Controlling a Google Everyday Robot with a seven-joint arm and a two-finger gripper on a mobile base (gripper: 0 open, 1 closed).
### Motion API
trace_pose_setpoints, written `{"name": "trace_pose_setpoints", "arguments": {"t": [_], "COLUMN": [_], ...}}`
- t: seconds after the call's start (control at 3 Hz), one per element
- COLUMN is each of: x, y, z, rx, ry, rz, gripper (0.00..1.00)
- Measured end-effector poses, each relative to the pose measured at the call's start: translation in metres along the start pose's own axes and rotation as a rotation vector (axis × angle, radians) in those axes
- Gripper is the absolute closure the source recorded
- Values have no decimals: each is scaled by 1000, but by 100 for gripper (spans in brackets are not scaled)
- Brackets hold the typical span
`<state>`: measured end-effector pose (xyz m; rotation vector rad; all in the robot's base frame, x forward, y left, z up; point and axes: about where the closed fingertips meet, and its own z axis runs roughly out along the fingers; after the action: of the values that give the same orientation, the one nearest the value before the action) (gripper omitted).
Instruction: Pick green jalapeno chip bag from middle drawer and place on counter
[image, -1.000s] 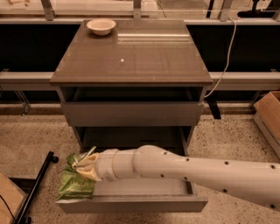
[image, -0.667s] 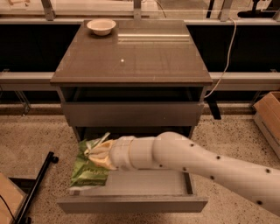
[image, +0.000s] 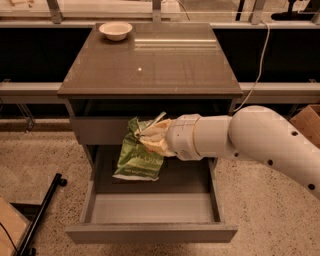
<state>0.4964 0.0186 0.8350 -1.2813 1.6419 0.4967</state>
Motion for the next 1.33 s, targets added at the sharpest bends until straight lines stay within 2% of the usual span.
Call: {"name": "trace_pose_setpoints", "arguments": {"t": [0.33,0.67,1.0,1.33], "x": [-1,-18,-59,-93], "y": [-2,-26,-71,-130], "z": [1,13,22,49], "rx": [4,1,17,-4], "ry": [0,-6,-27,-33], "rz": [-2,-44,-135,-208], "gripper": [100,100,100,100]}}
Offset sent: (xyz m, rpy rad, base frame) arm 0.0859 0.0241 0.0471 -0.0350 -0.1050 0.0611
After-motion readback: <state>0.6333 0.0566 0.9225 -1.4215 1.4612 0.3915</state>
